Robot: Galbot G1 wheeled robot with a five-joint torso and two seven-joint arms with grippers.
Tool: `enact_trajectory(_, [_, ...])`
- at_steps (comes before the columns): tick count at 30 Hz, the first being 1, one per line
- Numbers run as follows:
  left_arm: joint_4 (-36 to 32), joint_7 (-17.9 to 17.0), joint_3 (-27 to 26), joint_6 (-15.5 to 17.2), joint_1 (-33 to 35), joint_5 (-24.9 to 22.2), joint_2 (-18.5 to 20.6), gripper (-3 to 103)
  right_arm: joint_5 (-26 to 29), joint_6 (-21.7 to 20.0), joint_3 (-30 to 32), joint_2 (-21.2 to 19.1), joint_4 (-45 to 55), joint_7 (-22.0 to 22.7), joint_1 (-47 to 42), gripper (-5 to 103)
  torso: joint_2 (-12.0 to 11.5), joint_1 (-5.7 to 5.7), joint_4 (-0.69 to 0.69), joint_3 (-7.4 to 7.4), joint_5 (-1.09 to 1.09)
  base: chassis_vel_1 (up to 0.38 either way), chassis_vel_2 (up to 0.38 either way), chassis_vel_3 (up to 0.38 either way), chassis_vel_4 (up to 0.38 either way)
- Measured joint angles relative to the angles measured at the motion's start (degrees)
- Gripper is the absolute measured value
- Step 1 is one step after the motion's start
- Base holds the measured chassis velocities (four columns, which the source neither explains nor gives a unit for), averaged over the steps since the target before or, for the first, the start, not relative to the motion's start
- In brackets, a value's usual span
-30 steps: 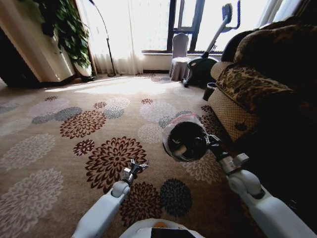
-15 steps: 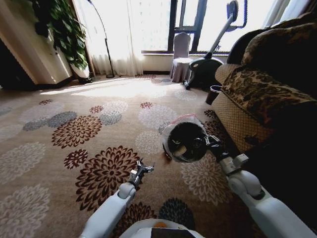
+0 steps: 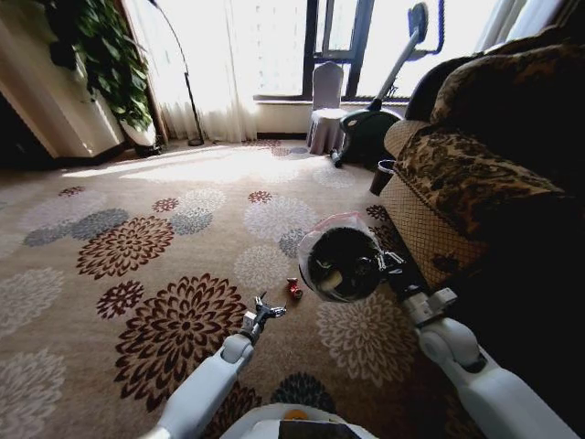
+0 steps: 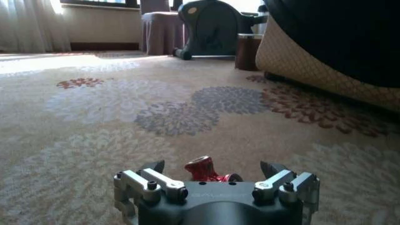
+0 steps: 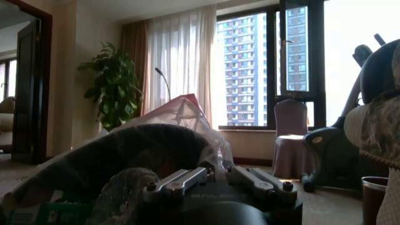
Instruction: Pick up the trash from the ground and place it into the trash bin.
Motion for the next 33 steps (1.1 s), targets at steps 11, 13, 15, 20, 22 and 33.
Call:
enact_trajectory(11, [15.62,2.93,2.48,-1.97,-8.33,-0.12,-3.14,100,-0.41,1.93,0.73,-1.31,-0.04,-0.05,-0.85,0,0.00,0.00,0.05,0.00,-0.01,-0.007,-0.008,0.004,0.002])
enact_trajectory(13, [16.02,3.02,2.62,-2.04,-8.68,0.04,-3.37,100,-0.35,2.15,0.74,-1.37,-0.14,-0.03,-0.79,0,0.00,0.00,0.03,0.00,-0.02,0.000,0.000,0.000,0.000])
enact_trajectory(15, [15.78,3.05,3.05,-2.05,-8.72,0.13,-3.30,100,0.11,2.21,0.74,-1.42,-0.15,-0.04,-0.91,0,0.00,0.00,0.01,0.01,-0.03,0.000,0.000,0.000,0.000])
enact_trajectory(20, [14.98,3.22,3.59,-2.00,-8.10,0.30,-2.69,100,0.18,2.42,0.61,-0.69,-0.43,-0.03,-0.91,0,0.00,0.00,0.04,0.00,-0.03,0.000,0.000,0.000,0.000])
enact_trajectory(22, [15.18,3.63,3.60,-1.54,-8.03,0.75,-2.74,100,-0.37,2.50,0.08,-0.16,-0.98,-0.05,-0.81,0,0.00,0.00,0.05,0.00,-0.02,-0.048,0.004,0.070,0.018])
enact_trajectory(33, [16.72,3.88,3.94,-1.02,-9.25,0.02,-3.37,100,-1.04,2.79,-0.29,-0.56,-1.60,-0.02,-1.00,0,0.00,0.01,0.02,0.00,-0.03,-0.060,-0.001,0.060,0.006])
